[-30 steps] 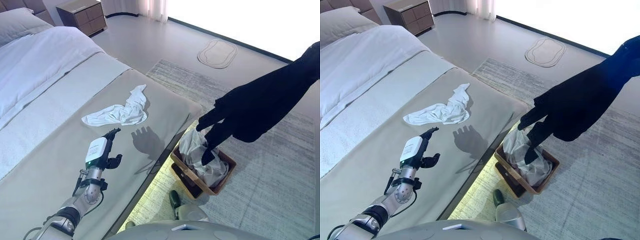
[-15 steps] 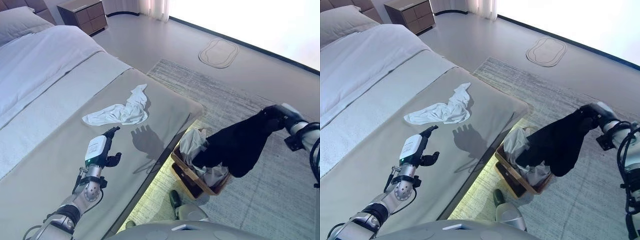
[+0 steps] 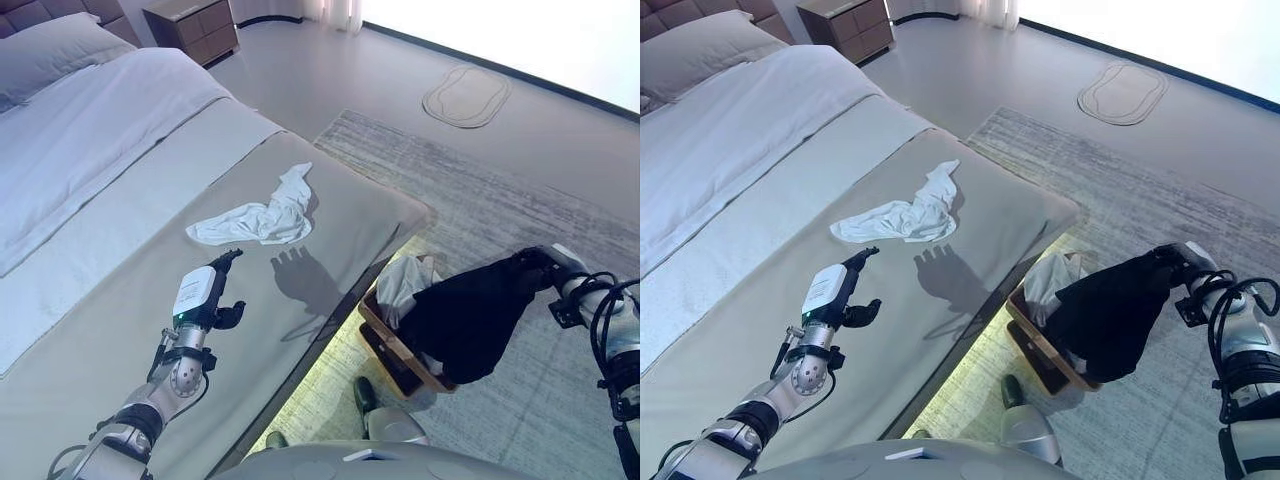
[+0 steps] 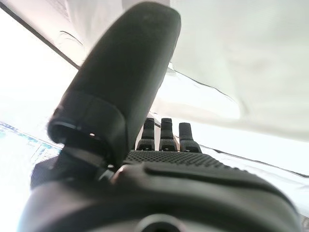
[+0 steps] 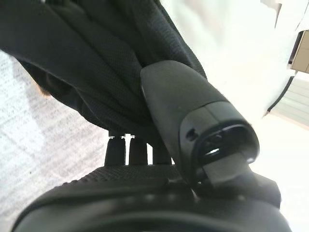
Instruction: Pick up the clothes from the bed and place them into the basket
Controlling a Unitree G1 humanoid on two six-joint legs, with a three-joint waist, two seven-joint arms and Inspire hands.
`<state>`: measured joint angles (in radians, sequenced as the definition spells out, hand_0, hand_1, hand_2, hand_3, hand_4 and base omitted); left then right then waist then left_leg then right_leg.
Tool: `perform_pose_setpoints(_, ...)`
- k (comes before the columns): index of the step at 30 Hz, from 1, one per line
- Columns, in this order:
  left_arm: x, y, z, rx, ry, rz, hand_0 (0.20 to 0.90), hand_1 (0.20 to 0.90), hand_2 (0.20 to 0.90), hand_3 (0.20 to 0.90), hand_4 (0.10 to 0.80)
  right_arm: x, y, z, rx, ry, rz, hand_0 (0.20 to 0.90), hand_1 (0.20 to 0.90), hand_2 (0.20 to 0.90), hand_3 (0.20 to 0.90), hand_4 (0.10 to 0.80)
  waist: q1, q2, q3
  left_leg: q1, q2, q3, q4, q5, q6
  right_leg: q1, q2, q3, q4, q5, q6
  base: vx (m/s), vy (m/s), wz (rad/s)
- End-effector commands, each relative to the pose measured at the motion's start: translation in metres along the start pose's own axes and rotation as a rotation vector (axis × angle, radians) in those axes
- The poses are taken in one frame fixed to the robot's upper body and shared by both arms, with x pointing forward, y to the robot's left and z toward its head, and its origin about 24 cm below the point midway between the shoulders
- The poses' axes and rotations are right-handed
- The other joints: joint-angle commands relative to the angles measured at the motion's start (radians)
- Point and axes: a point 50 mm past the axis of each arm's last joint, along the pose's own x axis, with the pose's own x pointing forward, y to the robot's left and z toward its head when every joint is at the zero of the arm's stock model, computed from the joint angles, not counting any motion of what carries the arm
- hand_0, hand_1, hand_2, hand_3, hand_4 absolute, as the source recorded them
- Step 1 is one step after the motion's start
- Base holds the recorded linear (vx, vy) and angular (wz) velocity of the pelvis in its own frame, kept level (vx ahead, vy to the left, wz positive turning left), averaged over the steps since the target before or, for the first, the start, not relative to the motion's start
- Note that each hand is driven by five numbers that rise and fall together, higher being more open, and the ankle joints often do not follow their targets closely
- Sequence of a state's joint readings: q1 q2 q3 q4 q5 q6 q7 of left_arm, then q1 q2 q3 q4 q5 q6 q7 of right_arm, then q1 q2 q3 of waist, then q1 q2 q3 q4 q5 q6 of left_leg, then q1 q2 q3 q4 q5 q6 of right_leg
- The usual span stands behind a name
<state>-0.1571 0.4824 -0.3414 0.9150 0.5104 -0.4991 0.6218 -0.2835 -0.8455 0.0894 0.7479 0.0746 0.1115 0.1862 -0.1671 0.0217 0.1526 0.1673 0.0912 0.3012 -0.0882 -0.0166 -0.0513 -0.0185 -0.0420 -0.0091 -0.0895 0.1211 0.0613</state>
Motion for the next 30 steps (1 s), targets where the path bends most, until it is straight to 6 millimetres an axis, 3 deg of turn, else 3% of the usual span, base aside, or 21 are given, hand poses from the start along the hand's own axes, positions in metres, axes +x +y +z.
perform_pose_setpoints(1, 0.028, 0.028, 0.021, -0.018, -0.127, 0.117, 0.900, 0.900, 0.900, 0.900, 0.800, 0.002, -0.029, 0.039, 0.001, -0.159, -0.158, 0.300, 0.300, 0.300, 0.200, 0.100, 0.022, -0.038, -0.062, -0.049, -0.006, -0.052, 0.039, -0.028, 0.012, -0.004, -0.031, -0.041, 0.141, -0.114, 0.045, 0.009, -0.028, 0.08)
perform_pose_setpoints(2, 0.028, 0.028, 0.021, -0.019, -0.127, 0.115, 0.900, 0.900, 0.900, 0.900, 0.800, 0.002, -0.029, 0.038, -0.016, -0.154, -0.177, 0.300, 0.300, 0.300, 0.200, 0.100, 0.023, -0.037, -0.061, -0.049, -0.006, -0.053, 0.039, -0.028, 0.012, -0.004, -0.032, -0.042, 0.141, -0.115, 0.045, 0.009, -0.023, 0.08)
perform_pose_setpoints(3, 0.028, 0.027, 0.022, -0.018, -0.127, 0.113, 0.900, 0.900, 0.900, 0.900, 0.800, 0.002, -0.029, 0.037, -0.041, -0.148, -0.205, 0.900, 0.900, 0.900, 0.900, 0.800, 0.024, -0.036, -0.060, -0.049, -0.006, -0.053, 0.039, -0.027, 0.012, -0.003, -0.032, -0.042, 0.141, -0.114, 0.045, 0.009, -0.018, 0.06)
perform_pose_setpoints(17, 0.025, 0.028, 0.020, -0.014, -0.135, 0.118, 0.900, 0.900, 0.900, 0.900, 0.800, 0.002, -0.021, 0.029, -0.113, -0.102, -0.184, 0.900, 0.900, 0.900, 0.900, 0.800, 0.029, -0.032, -0.045, -0.050, -0.006, -0.060, 0.034, -0.022, 0.013, -0.001, -0.033, -0.046, 0.141, -0.118, 0.045, 0.000, -0.001, 0.00)
perform_pose_setpoints(22, 0.024, 0.029, 0.020, -0.013, -0.137, 0.131, 0.900, 0.900, 0.900, 0.900, 0.800, 0.002, -0.017, 0.020, -0.063, -0.070, -0.151, 0.900, 0.900, 0.900, 0.900, 0.800, 0.031, -0.037, -0.045, -0.049, -0.002, -0.059, 0.032, -0.021, 0.013, 0.000, -0.034, -0.046, 0.139, -0.117, 0.046, 0.000, 0.000, 0.00)
perform_pose_setpoints(30, 0.024, 0.032, 0.018, -0.001, -0.134, 0.128, 0.900, 0.900, 0.900, 0.900, 0.800, 0.001, -0.018, 0.032, -0.074, -0.127, -0.170, 0.900, 0.900, 0.900, 0.900, 0.800, 0.042, -0.040, -0.039, -0.048, 0.001, -0.071, 0.032, -0.016, 0.009, 0.009, -0.034, -0.056, 0.141, -0.121, 0.043, 0.005, -0.003, 0.02)
